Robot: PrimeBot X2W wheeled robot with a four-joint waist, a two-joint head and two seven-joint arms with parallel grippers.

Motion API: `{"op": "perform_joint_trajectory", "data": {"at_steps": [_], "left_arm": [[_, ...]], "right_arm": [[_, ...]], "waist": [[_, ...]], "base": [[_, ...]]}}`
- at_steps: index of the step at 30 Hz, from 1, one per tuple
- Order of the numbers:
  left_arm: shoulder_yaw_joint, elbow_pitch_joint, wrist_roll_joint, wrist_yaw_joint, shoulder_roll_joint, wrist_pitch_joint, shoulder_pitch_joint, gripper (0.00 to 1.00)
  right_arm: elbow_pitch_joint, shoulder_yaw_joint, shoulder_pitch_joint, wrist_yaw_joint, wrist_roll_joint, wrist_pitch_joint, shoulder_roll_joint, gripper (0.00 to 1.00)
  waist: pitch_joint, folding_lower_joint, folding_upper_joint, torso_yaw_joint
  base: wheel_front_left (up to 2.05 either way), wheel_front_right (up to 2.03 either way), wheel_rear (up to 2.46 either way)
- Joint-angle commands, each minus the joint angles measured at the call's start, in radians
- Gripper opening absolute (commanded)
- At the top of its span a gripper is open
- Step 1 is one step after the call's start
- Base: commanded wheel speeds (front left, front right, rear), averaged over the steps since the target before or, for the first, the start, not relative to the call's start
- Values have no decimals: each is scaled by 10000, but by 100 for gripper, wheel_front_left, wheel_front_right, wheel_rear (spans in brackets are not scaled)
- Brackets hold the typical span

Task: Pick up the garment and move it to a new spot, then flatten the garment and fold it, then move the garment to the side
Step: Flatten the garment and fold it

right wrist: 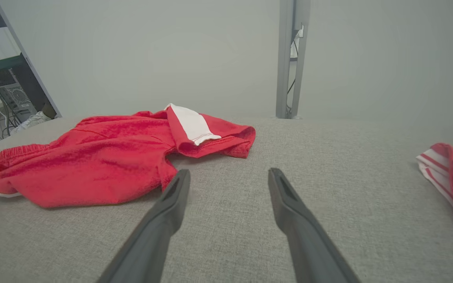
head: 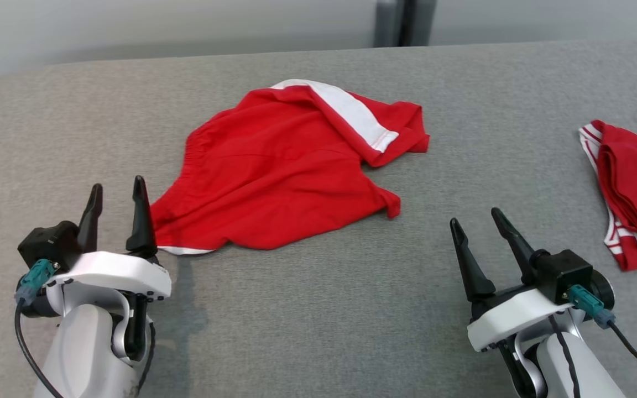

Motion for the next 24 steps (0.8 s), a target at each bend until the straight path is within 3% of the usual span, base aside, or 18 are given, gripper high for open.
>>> {"op": "perform_joint_trajectory", "data": {"at_steps": [1,5,11,24], "left_arm": [[-6,-126,41,-114,-32,-36,190,100],[-284,-715,168,-518,-157,-27,636,100],[-917,-1330,259,-789,-275,-25,1270,100],[-1712,-1856,-305,-537,-304,-26,1544,100]], "right_arm": [[103,3,-60,-4,95,-36,-74,100],[693,209,-149,-4,298,60,-254,100],[1857,572,-575,-4,221,298,-630,100],[4171,859,-2260,-6,386,460,-1299,100]], "waist": [[-124,0,0,271],[-275,0,0,848],[-345,0,0,1829],[-3,0,0,3237]], "base": [[0,0,0],[0,0,0],[0,0,0],[0,0,0]]}}
